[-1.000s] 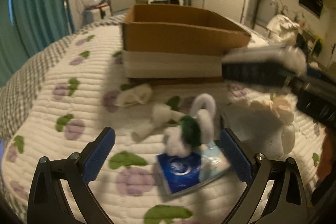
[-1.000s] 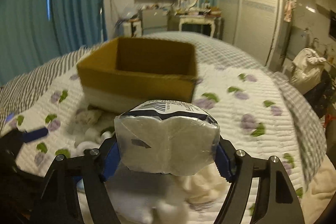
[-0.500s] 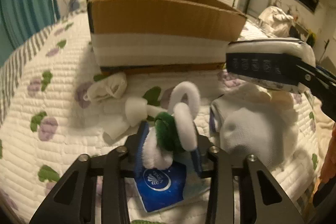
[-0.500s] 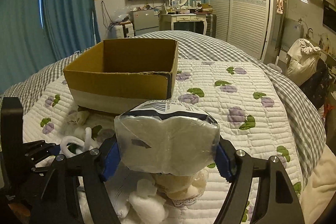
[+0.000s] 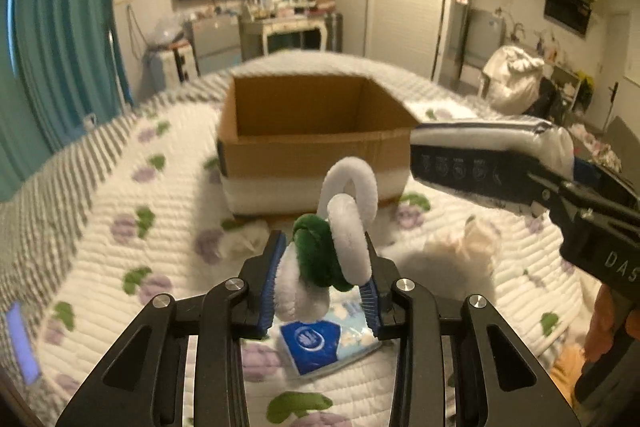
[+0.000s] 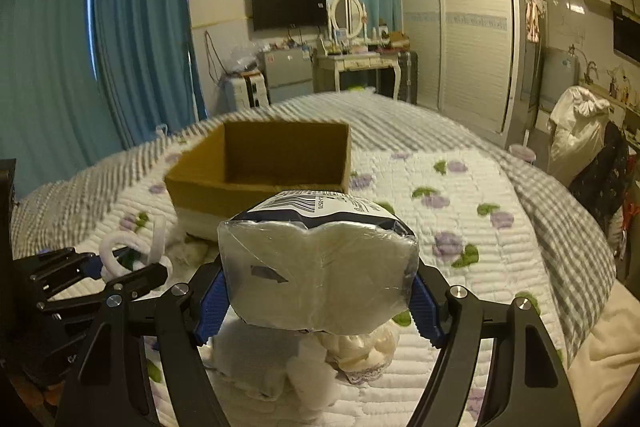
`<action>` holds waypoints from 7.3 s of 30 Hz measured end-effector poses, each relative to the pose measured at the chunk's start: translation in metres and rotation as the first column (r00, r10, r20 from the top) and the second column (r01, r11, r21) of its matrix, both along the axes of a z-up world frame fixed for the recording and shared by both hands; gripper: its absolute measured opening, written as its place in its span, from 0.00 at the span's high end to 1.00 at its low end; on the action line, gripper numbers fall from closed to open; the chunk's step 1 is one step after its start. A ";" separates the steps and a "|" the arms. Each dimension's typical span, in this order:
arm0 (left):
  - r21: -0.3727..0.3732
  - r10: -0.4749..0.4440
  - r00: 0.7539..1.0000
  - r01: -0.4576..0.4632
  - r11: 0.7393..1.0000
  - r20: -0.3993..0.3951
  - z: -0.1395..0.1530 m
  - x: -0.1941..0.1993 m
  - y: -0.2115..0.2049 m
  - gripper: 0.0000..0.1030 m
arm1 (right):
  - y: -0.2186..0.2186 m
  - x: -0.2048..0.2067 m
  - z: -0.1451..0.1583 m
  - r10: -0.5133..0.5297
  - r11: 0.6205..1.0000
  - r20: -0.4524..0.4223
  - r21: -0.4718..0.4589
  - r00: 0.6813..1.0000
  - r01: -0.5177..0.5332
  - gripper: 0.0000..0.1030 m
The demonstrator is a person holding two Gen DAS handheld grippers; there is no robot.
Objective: Organize soft objects
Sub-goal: 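Carry both held items into the cardboard box and open both tools, then grasp the blue tissue pack with the left tool while the right tool grasps a white sock, then lower the tissue pack and white sock into the box and release both, then grasp the grey mesh sock bundle with the left tool while the right tool grasps the lace scrunchie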
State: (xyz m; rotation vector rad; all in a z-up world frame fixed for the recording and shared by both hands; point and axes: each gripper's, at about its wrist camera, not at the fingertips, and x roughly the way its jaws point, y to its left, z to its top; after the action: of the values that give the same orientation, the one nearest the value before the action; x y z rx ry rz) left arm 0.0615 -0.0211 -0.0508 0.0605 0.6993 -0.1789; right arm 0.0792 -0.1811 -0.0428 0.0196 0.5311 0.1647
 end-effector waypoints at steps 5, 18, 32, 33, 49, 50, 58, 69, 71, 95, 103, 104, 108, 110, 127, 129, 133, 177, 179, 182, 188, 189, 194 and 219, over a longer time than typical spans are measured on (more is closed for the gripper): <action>-0.006 -0.001 0.999 0.002 1.000 0.054 0.027 0.009 0.008 0.67 | 0.005 -0.001 0.033 0.028 1.000 0.069 0.012 0.997 -0.029 0.28; 0.052 -0.003 0.988 -0.005 0.999 0.157 0.054 0.120 0.011 0.67 | 0.044 0.119 0.064 0.055 0.998 0.120 -0.026 0.991 -0.052 0.27; 0.095 -0.025 0.999 0.021 0.995 0.037 -0.023 0.219 0.012 0.61 | 0.028 0.235 -0.012 0.049 0.998 -0.064 0.047 0.997 -0.046 0.25; 0.099 -0.021 0.999 0.018 0.995 0.028 -0.025 0.219 0.011 0.52 | 0.026 0.235 -0.014 0.045 0.998 -0.069 0.047 0.997 -0.042 0.23; 0.116 0.093 0.970 -0.122 0.986 0.224 0.096 0.129 0.024 0.12 | -0.008 0.145 0.101 0.016 0.998 0.056 0.054 0.998 -0.019 0.00; 0.110 0.099 0.965 -0.129 0.986 0.244 0.107 0.117 0.026 0.12 | -0.011 0.129 0.115 0.018 0.998 0.073 0.051 0.997 -0.022 0.00; 0.055 0.097 0.934 -0.123 0.991 0.344 0.162 0.020 0.038 0.00 | -0.011 0.028 0.167 0.050 0.998 0.124 -0.031 0.991 -0.046 0.00; 0.108 0.106 0.962 -0.137 0.985 0.253 0.102 -0.035 0.031 0.00 | 0.005 -0.056 0.088 0.109 0.986 0.000 -0.131 0.994 -0.108 0.00; 0.101 0.112 0.974 -0.134 0.986 0.197 0.075 -0.032 0.028 0.00 | 0.003 -0.056 0.060 0.094 0.988 -0.055 -0.118 0.994 -0.100 0.00; 0.070 0.084 0.976 -0.071 0.995 -0.199 -0.099 0.000 0.000 0.01 | -0.011 -0.003 -0.086 0.051 0.997 -0.333 -0.043 0.941 -0.070 0.75; 0.058 0.059 0.962 -0.045 0.997 -0.267 -0.120 0.021 -0.003 0.20 | -0.014 0.001 -0.087 0.054 0.997 -0.330 -0.032 0.942 -0.068 0.75; 0.059 0.055 0.962 -0.041 0.997 -0.268 -0.120 0.020 -0.004 0.20 | -0.014 0.002 -0.088 0.053 0.997 -0.332 -0.032 0.942 -0.067 0.75; 0.067 0.025 0.968 -0.009 0.998 -0.250 -0.115 0.014 -0.005 0.22 | -0.016 0.002 -0.088 0.052 0.997 -0.330 -0.031 0.942 -0.065 0.75; 0.071 0.018 0.971 -0.001 0.997 -0.240 -0.111 0.009 -0.004 0.22 | -0.016 0.001 -0.086 0.049 0.998 -0.325 -0.032 0.945 -0.063 0.75; 0.059 0.011 0.999 -0.008 0.998 -0.042 -0.016 -0.040 0.004 0.22 | 0.002 -0.033 -0.006 0.089 0.995 -0.160 -0.024 0.983 -0.094 0.75; 0.054 0.001 1.000 0.000 0.999 -0.014 -0.004 -0.041 0.005 0.22 | 0.004 -0.032 0.008 0.102 0.994 -0.129 -0.018 0.986 -0.106 0.75; 0.045 0.003 0.999 -0.004 0.999 0.039 0.017 -0.035 0.010 0.22 | 0.010 -0.019 0.038 0.125 0.992 -0.068 -0.008 0.990 -0.126 0.75; 0.167 0.058 0.993 -0.074 0.983 0.101 0.025 0.214 0.003 0.09 | 0.027 0.255 0.048 0.101 0.987 -0.135 0.135 0.986 -0.083 0.38; 0.158 0.069 0.990 -0.089 0.983 0.126 0.045 0.198 0.008 0.09 | 0.018 0.239 0.071 0.085 0.988 -0.106 0.136 0.991 -0.070 0.36; 0.155 0.089 0.978 -0.119 0.981 0.187 0.079 0.168 0.014 0.09 | 0.006 0.204 0.111 0.055 0.993 -0.076 0.112 0.996 -0.046 0.34; 0.138 0.106 0.954 -0.149 0.979 0.280 0.135 0.089 0.037 0.05 | -0.006 0.116 0.173 0.054 0.997 -0.024 0.047 0.998 -0.053 0.28; 0.129 0.112 0.951 -0.154 0.980 0.287 0.142 0.076 0.040 0.00 | -0.007 0.101 0.180 0.054 0.998 -0.017 0.043 0.998 -0.053 0.26; 0.085 0.143 0.936 -0.179 0.980 0.321 0.163 0.017 0.056 0.00 | -0.008 0.031 0.196 0.066 0.998 0.023 0.015 0.998 -0.067 0.10; 0.025 0.145 0.973 -0.143 0.989 -0.180 -0.042 0.018 -0.046 0.01 | -0.059 0.025 -0.020 0.157 0.981 -0.268 -0.071 0.951 -0.182 0.09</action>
State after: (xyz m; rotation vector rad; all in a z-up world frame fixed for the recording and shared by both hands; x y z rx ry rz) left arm 0.0797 -0.0668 -0.0928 0.0047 0.8839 -0.0411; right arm 0.1038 -0.2403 -0.0632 -0.0984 0.8044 0.3076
